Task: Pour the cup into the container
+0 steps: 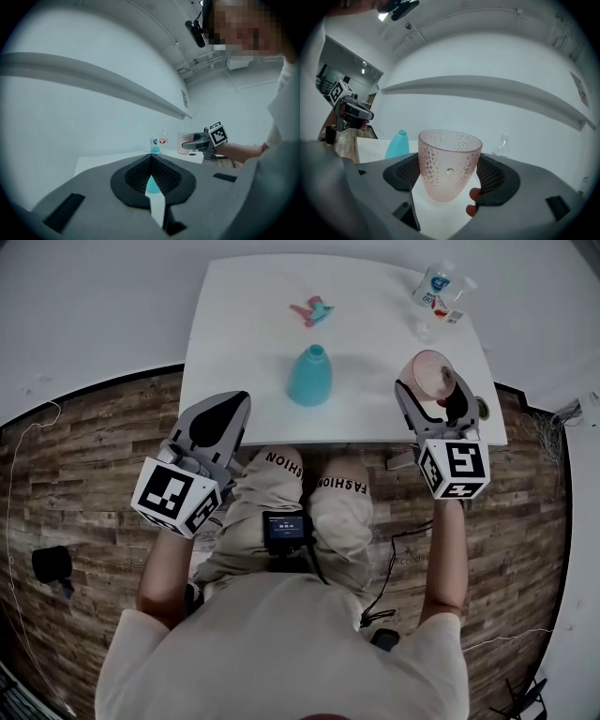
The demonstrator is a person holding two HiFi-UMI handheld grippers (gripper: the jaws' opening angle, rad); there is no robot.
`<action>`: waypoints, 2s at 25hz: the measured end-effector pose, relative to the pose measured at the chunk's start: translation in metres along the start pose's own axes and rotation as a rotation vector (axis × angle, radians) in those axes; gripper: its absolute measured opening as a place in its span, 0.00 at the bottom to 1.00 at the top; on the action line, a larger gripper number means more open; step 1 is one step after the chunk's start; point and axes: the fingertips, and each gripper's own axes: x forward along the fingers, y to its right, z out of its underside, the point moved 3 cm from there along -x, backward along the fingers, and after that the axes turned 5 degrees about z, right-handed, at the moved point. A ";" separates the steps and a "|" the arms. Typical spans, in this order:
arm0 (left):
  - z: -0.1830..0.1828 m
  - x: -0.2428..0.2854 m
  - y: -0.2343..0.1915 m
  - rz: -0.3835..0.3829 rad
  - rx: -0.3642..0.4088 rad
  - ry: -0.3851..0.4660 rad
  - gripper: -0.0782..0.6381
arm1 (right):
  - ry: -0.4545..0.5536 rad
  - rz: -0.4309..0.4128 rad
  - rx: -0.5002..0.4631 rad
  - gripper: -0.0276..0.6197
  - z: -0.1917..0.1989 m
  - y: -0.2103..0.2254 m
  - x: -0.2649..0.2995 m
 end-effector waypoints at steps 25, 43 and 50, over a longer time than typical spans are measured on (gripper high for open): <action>-0.007 0.014 0.008 0.040 0.007 0.009 0.12 | -0.030 -0.011 0.089 0.62 0.017 0.018 0.006; 0.004 0.018 0.008 0.057 -0.013 -0.001 0.12 | -0.086 -0.033 0.114 0.62 0.039 0.019 0.016; 0.010 0.016 0.006 0.054 -0.025 -0.010 0.12 | -0.117 -0.044 0.127 0.62 0.050 0.016 0.019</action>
